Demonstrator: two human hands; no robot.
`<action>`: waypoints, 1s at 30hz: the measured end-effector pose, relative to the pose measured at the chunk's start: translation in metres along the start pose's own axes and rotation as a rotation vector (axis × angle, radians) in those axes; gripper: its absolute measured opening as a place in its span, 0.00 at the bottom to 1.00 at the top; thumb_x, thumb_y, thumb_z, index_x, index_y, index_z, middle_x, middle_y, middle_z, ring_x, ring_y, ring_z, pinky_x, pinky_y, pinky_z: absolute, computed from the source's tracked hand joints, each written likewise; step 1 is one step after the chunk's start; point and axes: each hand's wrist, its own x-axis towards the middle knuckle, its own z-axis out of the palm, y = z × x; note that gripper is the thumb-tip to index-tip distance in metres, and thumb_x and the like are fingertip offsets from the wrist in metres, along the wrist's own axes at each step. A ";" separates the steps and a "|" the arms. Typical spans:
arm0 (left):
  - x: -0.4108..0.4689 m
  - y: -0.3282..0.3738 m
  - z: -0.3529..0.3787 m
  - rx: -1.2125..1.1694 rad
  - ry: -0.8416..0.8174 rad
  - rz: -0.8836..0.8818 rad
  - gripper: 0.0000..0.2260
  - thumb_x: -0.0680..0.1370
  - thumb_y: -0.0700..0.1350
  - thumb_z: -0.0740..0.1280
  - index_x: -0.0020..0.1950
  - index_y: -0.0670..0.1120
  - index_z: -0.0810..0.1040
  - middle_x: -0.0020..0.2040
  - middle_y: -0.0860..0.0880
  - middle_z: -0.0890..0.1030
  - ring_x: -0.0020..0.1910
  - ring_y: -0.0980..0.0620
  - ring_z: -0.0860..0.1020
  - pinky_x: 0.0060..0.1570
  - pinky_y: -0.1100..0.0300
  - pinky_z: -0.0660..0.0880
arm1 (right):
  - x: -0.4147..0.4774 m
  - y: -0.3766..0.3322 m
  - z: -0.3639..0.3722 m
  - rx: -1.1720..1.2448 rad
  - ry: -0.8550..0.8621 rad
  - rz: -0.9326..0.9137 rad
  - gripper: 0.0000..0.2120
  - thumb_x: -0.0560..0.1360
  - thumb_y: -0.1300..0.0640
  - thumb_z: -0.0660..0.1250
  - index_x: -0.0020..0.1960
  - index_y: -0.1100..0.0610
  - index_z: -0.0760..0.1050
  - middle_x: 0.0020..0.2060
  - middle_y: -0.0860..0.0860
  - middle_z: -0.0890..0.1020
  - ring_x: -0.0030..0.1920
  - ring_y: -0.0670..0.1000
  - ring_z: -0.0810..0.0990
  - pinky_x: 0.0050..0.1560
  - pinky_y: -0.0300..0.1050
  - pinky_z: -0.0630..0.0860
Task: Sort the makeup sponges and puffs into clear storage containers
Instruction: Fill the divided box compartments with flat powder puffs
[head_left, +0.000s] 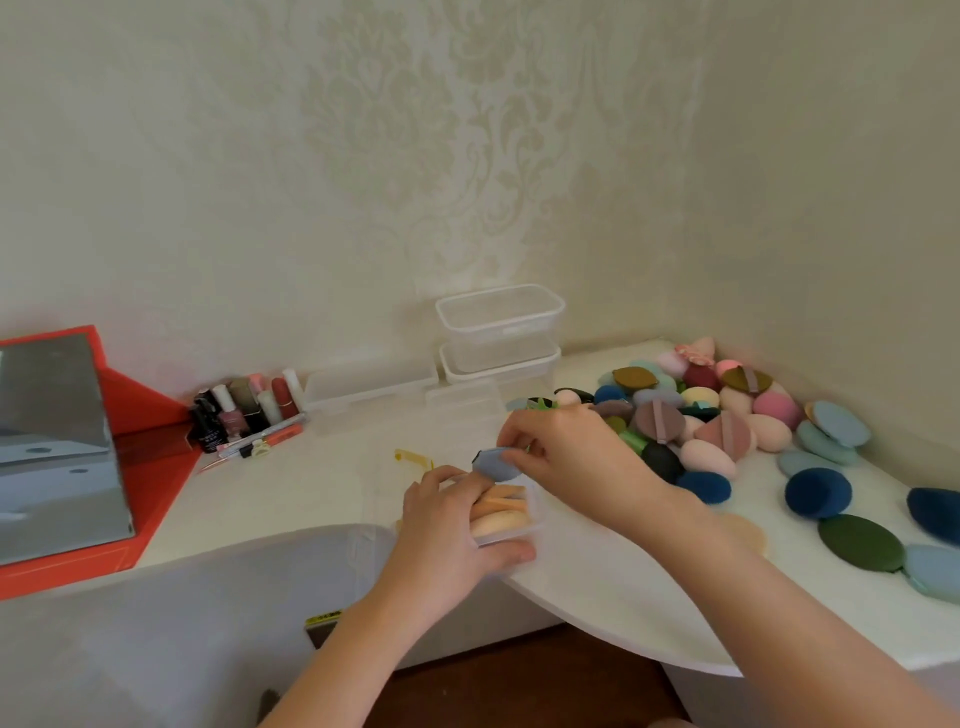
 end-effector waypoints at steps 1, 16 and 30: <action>0.000 0.000 0.000 -0.012 0.001 0.007 0.25 0.61 0.62 0.75 0.55 0.65 0.71 0.58 0.55 0.65 0.62 0.50 0.66 0.64 0.53 0.67 | 0.004 -0.002 0.002 -0.057 -0.062 -0.003 0.08 0.77 0.53 0.63 0.52 0.52 0.79 0.44 0.46 0.82 0.49 0.49 0.79 0.50 0.48 0.76; -0.005 -0.005 0.004 0.048 0.079 0.095 0.26 0.66 0.63 0.71 0.61 0.56 0.73 0.60 0.57 0.65 0.54 0.61 0.57 0.67 0.53 0.60 | 0.033 -0.008 0.011 -0.294 -0.369 0.081 0.09 0.74 0.55 0.65 0.50 0.50 0.84 0.46 0.50 0.83 0.48 0.50 0.79 0.42 0.41 0.72; -0.007 0.009 -0.008 0.044 0.014 0.047 0.20 0.67 0.60 0.73 0.49 0.53 0.68 0.51 0.59 0.65 0.54 0.57 0.60 0.66 0.51 0.61 | -0.016 0.023 -0.026 -0.014 -0.196 0.112 0.07 0.75 0.51 0.66 0.44 0.50 0.83 0.38 0.43 0.79 0.43 0.41 0.76 0.43 0.33 0.71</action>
